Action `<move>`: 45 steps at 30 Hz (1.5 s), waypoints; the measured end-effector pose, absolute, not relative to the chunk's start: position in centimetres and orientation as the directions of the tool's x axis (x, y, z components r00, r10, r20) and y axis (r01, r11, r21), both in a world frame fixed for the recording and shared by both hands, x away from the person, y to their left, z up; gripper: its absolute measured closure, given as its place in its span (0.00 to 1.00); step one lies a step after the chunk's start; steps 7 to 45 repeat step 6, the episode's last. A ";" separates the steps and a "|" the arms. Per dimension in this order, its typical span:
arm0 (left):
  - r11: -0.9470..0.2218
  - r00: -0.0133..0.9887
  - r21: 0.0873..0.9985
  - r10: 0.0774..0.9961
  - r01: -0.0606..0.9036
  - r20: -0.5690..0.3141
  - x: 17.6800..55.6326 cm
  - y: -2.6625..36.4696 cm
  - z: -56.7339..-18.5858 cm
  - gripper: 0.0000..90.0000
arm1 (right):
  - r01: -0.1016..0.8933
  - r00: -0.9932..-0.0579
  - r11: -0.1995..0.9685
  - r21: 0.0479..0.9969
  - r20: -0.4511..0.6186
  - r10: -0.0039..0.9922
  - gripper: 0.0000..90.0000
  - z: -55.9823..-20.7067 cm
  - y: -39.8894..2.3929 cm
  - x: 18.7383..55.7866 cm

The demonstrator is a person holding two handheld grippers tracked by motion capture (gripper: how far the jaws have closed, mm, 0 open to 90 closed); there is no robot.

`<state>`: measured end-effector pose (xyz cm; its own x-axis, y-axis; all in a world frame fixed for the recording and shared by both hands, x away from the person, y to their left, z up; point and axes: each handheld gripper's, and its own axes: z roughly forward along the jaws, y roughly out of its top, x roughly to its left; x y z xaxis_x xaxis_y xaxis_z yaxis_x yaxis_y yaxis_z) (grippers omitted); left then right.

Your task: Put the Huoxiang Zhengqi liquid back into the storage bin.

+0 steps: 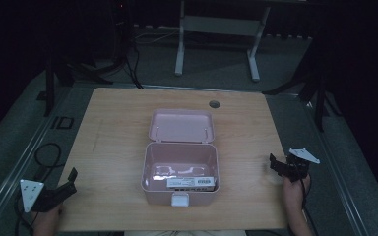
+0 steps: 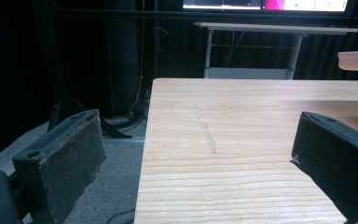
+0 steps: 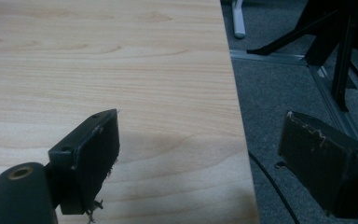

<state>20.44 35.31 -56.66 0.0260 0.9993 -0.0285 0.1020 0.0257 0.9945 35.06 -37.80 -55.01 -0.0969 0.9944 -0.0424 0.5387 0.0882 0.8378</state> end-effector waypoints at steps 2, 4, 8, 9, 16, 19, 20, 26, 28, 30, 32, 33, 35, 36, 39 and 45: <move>0.027 0.025 0.994 0.999 0.102 -0.029 20.4 35.3 -56.7 0.03 | 0.535 -0.103 0.094 0.840 -0.045 0.994 0.14 -55.0 -37.7 35.1; 0.026 0.025 0.994 0.999 0.102 -0.029 20.4 35.3 -56.7 0.03 | 0.535 -0.107 0.096 0.840 -0.046 0.993 0.14 -55.0 -37.7 35.1; 0.026 0.025 0.994 0.999 0.102 -0.029 20.4 35.3 -56.7 0.03 | 0.539 -0.120 0.107 0.836 -0.050 0.991 0.14 -55.1 -37.6 35.1; 0.026 0.025 0.994 0.999 0.102 -0.029 20.4 35.3 -56.7 0.03 | 0.539 -0.120 0.107 0.836 -0.050 0.991 0.14 -55.1 -37.6 35.1; 0.026 0.025 0.994 0.999 0.102 -0.029 20.4 35.3 -56.7 0.03 | 0.539 -0.120 0.107 0.836 -0.050 0.991 0.14 -55.1 -37.6 35.1; 0.026 0.025 0.994 0.999 0.102 -0.029 20.4 35.3 -56.7 0.03 | 0.539 -0.120 0.107 0.836 -0.050 0.991 0.14 -55.1 -37.6 35.1; 0.026 0.025 0.994 0.999 0.102 -0.029 20.4 35.3 -56.7 0.03 | 0.539 -0.120 0.107 0.836 -0.050 0.991 0.14 -55.1 -37.6 35.1; 0.026 0.025 0.994 0.999 0.102 -0.029 20.4 35.3 -56.7 0.03 | 0.539 -0.120 0.107 0.836 -0.050 0.991 0.14 -55.1 -37.6 35.1; 0.026 0.025 0.994 0.999 0.102 -0.029 20.4 35.3 -56.7 0.03 | 0.539 -0.120 0.107 0.836 -0.050 0.991 0.14 -55.1 -37.6 35.1; 0.026 0.025 0.994 0.999 0.102 -0.029 20.4 35.3 -56.7 0.03 | 0.539 -0.120 0.107 0.836 -0.050 0.991 0.14 -55.1 -37.6 35.1; 0.026 0.025 0.994 0.999 0.102 -0.029 20.4 35.3 -56.7 0.03 | 0.539 -0.120 0.107 0.836 -0.050 0.991 0.14 -55.1 -37.6 35.1; 0.026 0.025 0.994 0.999 0.102 -0.029 20.4 35.3 -56.7 0.03 | 0.539 -0.120 0.107 0.836 -0.050 0.991 0.14 -55.1 -37.6 35.1; 0.026 0.025 0.994 0.999 0.102 -0.029 20.4 35.3 -56.7 0.03 | 0.539 -0.120 0.107 0.836 -0.050 0.991 0.14 -55.1 -37.6 35.1; 0.026 0.025 0.994 0.999 0.102 -0.029 20.4 35.3 -56.7 0.03 | 0.539 -0.120 0.107 0.836 -0.050 0.991 0.14 -55.1 -37.6 35.1; 0.026 0.025 0.994 0.999 0.102 -0.029 20.4 35.3 -56.7 0.03 | 0.539 -0.120 0.107 0.836 -0.050 0.991 0.14 -55.1 -37.6 35.1; 0.026 0.025 0.994 0.999 0.102 -0.029 20.4 35.3 -56.7 0.03 | 0.539 -0.120 0.107 0.836 -0.050 0.991 0.14 -55.1 -37.6 35.1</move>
